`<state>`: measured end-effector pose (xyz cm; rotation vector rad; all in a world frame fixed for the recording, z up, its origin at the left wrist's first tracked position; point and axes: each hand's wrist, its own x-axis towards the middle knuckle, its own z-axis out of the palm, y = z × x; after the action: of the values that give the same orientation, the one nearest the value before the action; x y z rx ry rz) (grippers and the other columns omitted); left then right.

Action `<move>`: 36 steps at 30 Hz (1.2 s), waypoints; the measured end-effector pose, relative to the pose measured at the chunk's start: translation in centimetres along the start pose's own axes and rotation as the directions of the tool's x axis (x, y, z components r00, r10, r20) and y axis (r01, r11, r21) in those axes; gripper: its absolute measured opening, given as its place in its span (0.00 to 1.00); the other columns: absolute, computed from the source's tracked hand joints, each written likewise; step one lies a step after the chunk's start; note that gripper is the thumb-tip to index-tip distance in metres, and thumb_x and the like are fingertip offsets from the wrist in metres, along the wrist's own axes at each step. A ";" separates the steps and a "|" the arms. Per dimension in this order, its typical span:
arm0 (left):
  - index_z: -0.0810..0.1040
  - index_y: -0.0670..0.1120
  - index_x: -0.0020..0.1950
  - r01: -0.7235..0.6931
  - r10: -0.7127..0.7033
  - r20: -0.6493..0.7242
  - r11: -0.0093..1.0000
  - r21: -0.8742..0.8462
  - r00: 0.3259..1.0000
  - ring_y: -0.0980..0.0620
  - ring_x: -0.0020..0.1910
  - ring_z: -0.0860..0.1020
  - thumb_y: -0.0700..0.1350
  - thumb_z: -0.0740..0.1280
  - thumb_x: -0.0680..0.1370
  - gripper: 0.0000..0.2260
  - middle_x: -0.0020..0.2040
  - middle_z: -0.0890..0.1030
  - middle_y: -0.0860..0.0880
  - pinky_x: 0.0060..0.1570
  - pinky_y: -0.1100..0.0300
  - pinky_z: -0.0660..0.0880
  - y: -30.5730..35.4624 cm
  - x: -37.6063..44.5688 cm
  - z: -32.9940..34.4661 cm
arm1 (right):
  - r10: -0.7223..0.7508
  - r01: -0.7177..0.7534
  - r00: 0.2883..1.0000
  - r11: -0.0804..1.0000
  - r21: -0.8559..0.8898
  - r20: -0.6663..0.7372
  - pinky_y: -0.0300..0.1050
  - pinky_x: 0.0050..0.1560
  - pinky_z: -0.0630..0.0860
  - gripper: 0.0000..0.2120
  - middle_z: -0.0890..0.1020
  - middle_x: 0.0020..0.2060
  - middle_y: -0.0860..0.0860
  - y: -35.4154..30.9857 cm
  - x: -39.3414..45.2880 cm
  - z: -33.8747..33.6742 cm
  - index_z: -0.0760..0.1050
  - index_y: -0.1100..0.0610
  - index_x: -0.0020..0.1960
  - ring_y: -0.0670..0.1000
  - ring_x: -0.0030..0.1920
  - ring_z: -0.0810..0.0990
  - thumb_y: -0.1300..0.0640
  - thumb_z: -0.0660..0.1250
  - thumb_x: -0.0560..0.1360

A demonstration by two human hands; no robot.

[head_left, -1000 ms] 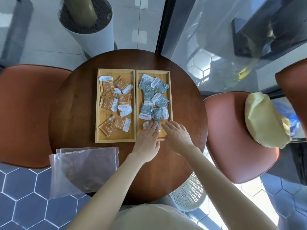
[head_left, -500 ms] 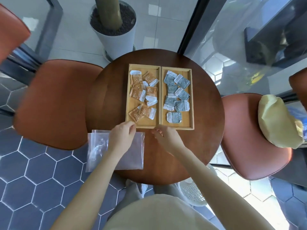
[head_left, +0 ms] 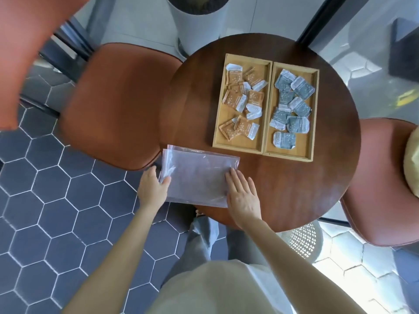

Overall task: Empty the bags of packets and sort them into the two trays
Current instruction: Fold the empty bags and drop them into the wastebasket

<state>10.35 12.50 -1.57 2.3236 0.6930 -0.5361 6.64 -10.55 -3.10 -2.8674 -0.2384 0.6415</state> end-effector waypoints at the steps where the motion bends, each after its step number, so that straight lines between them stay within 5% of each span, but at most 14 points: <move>1: 0.62 0.39 0.70 0.111 -0.099 0.074 0.978 -0.179 0.992 0.42 0.67 0.67 0.44 0.63 0.77 0.24 0.69 0.69 0.40 0.63 0.50 0.64 -0.3 0.0 0.2 | -0.002 0.002 1.000 1.000 -0.022 0.006 0.50 0.74 0.42 0.27 0.51 0.76 0.52 0.0 0.0 0.1 0.47 0.57 0.75 0.52 0.76 0.49 0.59 0.52 0.79; 3: 0.65 0.41 0.69 0.307 -0.235 0.206 0.831 -0.465 0.950 0.44 0.64 0.71 0.43 0.64 0.77 0.22 0.65 0.73 0.42 0.61 0.54 0.66 -0.6 0.3 0.4 | -0.008 0.009 1.000 0.998 -0.063 0.012 0.51 0.74 0.43 0.27 0.51 0.76 0.52 0.0 0.1 0.2 0.46 0.57 0.75 0.52 0.76 0.49 0.57 0.52 0.79; 6: 0.75 0.39 0.60 0.381 -0.275 0.268 0.739 -0.556 0.923 0.47 0.47 0.77 0.41 0.65 0.76 0.14 0.49 0.80 0.43 0.51 0.55 0.73 -0.8 0.4 0.1 | -0.011 0.013 1.000 0.995 -0.099 0.023 0.52 0.74 0.45 0.28 0.51 0.76 0.52 0.6 -0.2 0.2 0.45 0.57 0.75 0.53 0.75 0.50 0.57 0.54 0.79; 9: 0.78 0.36 0.52 0.261 -0.194 0.183 0.824 -0.502 0.964 0.49 0.38 0.76 0.39 0.66 0.75 0.09 0.40 0.80 0.42 0.40 0.58 0.71 -0.7 0.0 -0.1 | -0.012 0.017 0.999 0.995 -0.102 0.050 0.52 0.74 0.44 0.28 0.50 0.76 0.52 1.1 -0.7 0.0 0.44 0.56 0.75 0.53 0.76 0.48 0.57 0.52 0.79; 16: 0.80 0.41 0.44 -0.091 0.069 -0.086 0.950 -0.300 0.994 0.46 0.41 0.78 0.39 0.68 0.73 0.03 0.39 0.83 0.44 0.44 0.57 0.72 1.0 -2.0 -1.7 | 0.016 -0.022 0.992 0.998 0.051 0.124 0.50 0.74 0.48 0.26 0.52 0.76 0.48 1.2 -0.5 -1.9 0.48 0.51 0.75 0.50 0.75 0.50 0.56 0.52 0.80; 21: 0.80 0.41 0.42 -0.460 0.425 -0.257 0.883 -0.091 0.868 0.50 0.25 0.66 0.35 0.67 0.73 0.03 0.26 0.76 0.44 0.30 0.58 0.66 4.0 -4.5 -4.0 | 0.031 -0.013 0.997 0.972 0.235 -0.073 0.48 0.74 0.52 0.33 0.55 0.76 0.50 0.3 0.4 -5.7 0.46 0.53 0.75 0.49 0.75 0.53 0.57 0.60 0.77; 25: 0.82 0.41 0.43 -0.671 0.680 -0.202 0.732 0.120 0.705 0.42 0.25 0.75 0.35 0.69 0.72 0.03 0.27 0.80 0.43 0.26 0.52 0.76 6.7 -6.4 -6.1 | 0.065 0.028 0.980 0.890 0.455 -0.188 0.53 0.73 0.57 0.42 0.57 0.75 0.51 -0.6 1.1 -9.6 0.46 0.53 0.75 0.52 0.74 0.56 0.56 0.70 0.72; 29: 0.82 0.43 0.41 -0.816 0.849 -0.110 0.528 0.234 0.517 0.45 0.27 0.79 0.39 0.69 0.73 0.02 0.29 0.82 0.46 0.24 0.53 0.76 9.5 -8.1 -8.4 | 0.045 0.110 0.979 0.703 0.703 -0.198 0.49 0.68 0.67 0.43 0.62 0.74 0.49 -0.8 1.0 -12.9 0.52 0.49 0.74 0.50 0.73 0.60 0.62 0.73 0.68; 33: 0.82 0.42 0.44 -0.858 0.868 -0.045 0.495 0.137 0.494 0.47 0.35 0.82 0.40 0.69 0.74 0.03 0.36 0.85 0.46 0.34 0.51 0.79 11.6 -9.2 -10.7 | 0.081 0.113 0.976 0.598 0.794 -0.200 0.36 0.56 0.72 0.32 0.74 0.65 0.48 -0.7 -0.2 -14.5 0.67 0.50 0.68 0.44 0.64 0.71 0.60 0.74 0.67; 36: 0.83 0.43 0.45 -0.854 0.854 0.035 0.520 -0.003 0.520 0.50 0.38 0.82 0.41 0.70 0.73 0.04 0.39 0.85 0.46 0.40 0.54 0.80 12.8 -9.5 -12.2 | 0.078 0.118 0.980 0.522 0.845 -0.185 0.39 0.45 0.77 0.10 0.84 0.42 0.43 -0.6 -1.1 -15.3 0.80 0.48 0.46 0.37 0.43 0.81 0.59 0.75 0.67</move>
<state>12.98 9.23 18.11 2.2990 -0.5365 -0.0915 12.20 -12.54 11.04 -1.9092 0.0812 0.3024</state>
